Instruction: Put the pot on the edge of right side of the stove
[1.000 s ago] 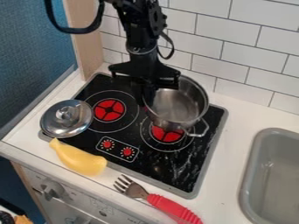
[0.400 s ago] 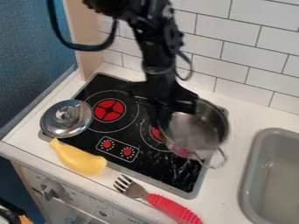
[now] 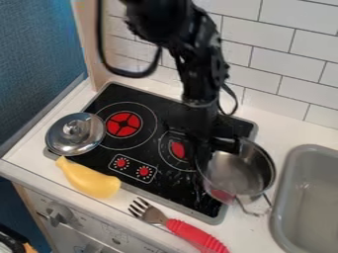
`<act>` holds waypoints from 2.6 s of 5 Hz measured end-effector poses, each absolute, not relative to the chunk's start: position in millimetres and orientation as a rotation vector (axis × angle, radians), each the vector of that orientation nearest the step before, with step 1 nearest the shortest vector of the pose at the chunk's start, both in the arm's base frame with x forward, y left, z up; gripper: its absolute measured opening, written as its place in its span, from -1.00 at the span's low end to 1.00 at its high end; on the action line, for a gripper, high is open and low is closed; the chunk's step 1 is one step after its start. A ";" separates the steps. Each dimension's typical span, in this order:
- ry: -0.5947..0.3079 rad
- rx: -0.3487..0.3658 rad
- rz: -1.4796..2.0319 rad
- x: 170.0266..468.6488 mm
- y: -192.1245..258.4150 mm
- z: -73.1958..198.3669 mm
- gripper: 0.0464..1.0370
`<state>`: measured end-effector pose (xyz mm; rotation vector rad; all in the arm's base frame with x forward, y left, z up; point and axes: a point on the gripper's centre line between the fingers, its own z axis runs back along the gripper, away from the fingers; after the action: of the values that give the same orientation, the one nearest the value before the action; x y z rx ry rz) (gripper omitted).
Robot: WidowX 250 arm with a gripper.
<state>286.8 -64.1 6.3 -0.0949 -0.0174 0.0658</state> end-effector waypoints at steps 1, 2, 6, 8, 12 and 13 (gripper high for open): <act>-0.004 -0.091 0.057 300.1 -67.8 -4.7 -0.95; -0.012 -0.067 0.017 309.7 -77.2 -5.6 -0.89; -0.037 -0.050 0.047 305.9 -77.1 11.9 0.94; -0.057 0.116 0.094 312.7 -67.0 47.7 0.93; -0.061 0.107 0.294 273.4 17.2 104.8 0.93; -0.071 0.067 0.301 250.8 11.4 119.4 0.93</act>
<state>250.8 11.4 119.4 0.0674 -0.0709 0.3006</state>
